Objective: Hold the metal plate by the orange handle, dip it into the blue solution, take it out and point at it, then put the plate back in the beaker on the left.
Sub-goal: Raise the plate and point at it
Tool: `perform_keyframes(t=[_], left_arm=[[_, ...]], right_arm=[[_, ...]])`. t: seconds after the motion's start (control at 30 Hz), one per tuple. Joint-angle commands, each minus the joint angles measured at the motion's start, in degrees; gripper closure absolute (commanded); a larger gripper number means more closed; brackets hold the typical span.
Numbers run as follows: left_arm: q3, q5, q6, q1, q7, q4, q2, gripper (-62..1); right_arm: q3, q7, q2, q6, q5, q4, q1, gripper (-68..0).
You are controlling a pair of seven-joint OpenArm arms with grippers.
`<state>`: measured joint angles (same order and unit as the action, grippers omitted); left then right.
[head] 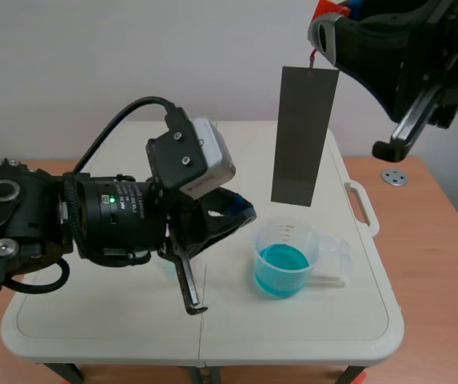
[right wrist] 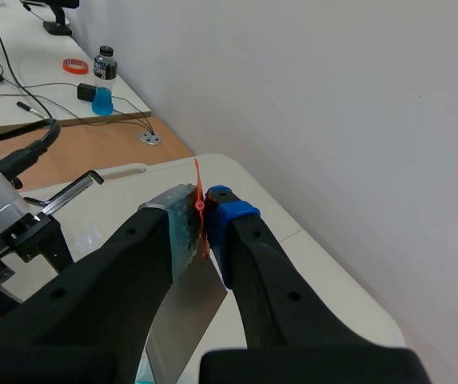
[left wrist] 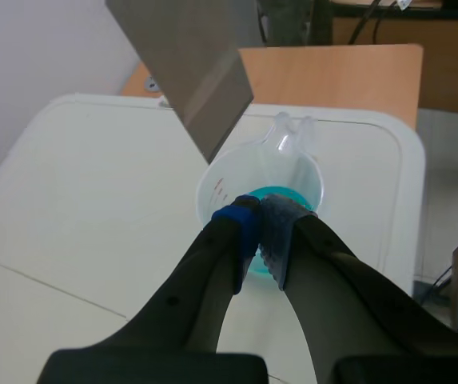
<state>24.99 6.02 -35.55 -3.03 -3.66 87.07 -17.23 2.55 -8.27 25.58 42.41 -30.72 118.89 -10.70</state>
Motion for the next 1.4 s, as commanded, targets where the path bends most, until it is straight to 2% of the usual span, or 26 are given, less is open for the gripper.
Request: perform_keyframes(t=[0.0,0.47,0.6,0.7,0.87,1.07,1.23,1.37], left_arm=[[-0.1,0.0,0.3,-0.5,0.6,0.9,0.3,-1.2],[-0.2,1.0,0.5,-0.6,-0.2,0.9,0.2,-1.2],[-0.4,-0.2,0.5,-0.2,-2.4,1.0,-1.5,-1.2],[-2.0,-3.8,1.8,2.3,-2.3,3.0,-5.3,-1.2],[-9.9,-11.7,1.8,9.9,-2.2,9.2,-13.6,-1.2],[-25.4,-19.8,1.8,24.6,-1.7,14.8,-21.2,-1.2],[-37.3,-20.7,2.0,37.7,-1.3,15.2,-22.0,-1.2],[-42.5,-20.6,2.0,48.6,-1.4,14.8,-21.7,-1.2]], right_arm=[[0.4,0.6,0.9,0.3,-1.0,0.9,0.2,-1.1],[0.4,0.6,0.9,0.3,-1.0,0.9,0.2,-1.1],[0.4,0.6,0.9,0.3,-1.0,0.9,0.2,-1.1],[0.4,0.6,0.9,0.3,-1.0,0.9,0.2,-1.1],[0.4,0.4,0.9,0.3,-1.0,0.9,0.2,-1.1],[0.4,0.5,0.9,0.3,-1.0,0.9,0.3,-1.1],[0.4,0.4,0.8,0.3,-1.0,0.9,1.0,-1.1],[0.4,0.4,0.8,0.3,-1.0,0.9,2.6,-1.1]])
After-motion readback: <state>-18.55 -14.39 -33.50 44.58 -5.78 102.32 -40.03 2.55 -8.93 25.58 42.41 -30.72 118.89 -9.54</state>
